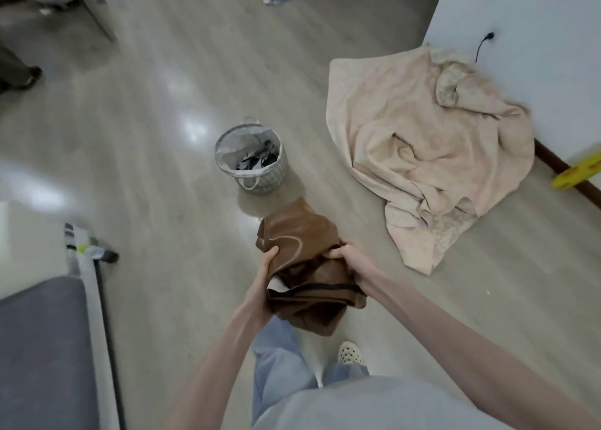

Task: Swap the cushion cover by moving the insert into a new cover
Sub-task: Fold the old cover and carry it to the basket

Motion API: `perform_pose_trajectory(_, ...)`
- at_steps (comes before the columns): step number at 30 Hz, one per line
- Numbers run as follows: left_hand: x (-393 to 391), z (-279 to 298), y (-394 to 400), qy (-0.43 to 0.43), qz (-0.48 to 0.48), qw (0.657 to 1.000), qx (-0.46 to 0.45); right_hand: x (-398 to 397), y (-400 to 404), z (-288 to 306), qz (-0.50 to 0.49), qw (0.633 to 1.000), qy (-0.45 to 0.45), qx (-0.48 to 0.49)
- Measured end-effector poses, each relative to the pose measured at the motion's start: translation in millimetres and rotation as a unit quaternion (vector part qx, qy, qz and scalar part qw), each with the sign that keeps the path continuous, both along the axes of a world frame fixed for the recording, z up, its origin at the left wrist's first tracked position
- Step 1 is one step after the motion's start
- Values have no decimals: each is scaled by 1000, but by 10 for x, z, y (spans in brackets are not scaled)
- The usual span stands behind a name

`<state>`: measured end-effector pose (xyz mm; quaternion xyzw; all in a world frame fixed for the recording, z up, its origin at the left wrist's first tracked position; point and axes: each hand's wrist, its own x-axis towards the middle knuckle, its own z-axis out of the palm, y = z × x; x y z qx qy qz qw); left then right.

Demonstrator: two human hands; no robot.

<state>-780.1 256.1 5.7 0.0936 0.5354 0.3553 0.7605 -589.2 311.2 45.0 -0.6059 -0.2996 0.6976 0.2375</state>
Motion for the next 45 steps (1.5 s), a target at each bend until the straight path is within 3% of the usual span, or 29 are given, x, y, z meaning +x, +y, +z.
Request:
perform_pose_trajectory(8,-1104,84,1478,93,-31,994,43,-1127,1296,-15,-39,999,11,-13)
perform_pose_trajectory(15,-1883,-40,2359,115,-70,991,-18,-1803,2016,-196,-12,999,-25,-22)
perform_pose_trajectory(20,-2316,-237,2926,156,-46,985,-62,-1968,2473,-400,53,996,-62,-28)
perform_pose_trajectory(23,-2637,-359,3359,142,-17,986,-86,-2121,2844,-543,85,996,-9,-40)
perform_pose_trajectory(29,-3095,-404,4356,155,-93,977,-112,-2583,3715,-828,101,979,131,-122)
perform_pose_trajectory(34,-3215,-484,5146,185,-165,955,-166,-2834,4357,-1021,59,973,136,-177)
perform_pose_trajectory(38,-3079,-566,5640,239,-182,925,-232,-2903,4767,-1150,-33,971,101,-216)
perform_pose_trajectory(43,-2892,-893,6118,146,-191,952,-191,-2930,5148,-1419,-95,968,71,-221)
perform_pose_trajectory(45,-2880,-1081,6258,149,-186,952,-191,-2971,5253,-1566,-113,967,65,-217)
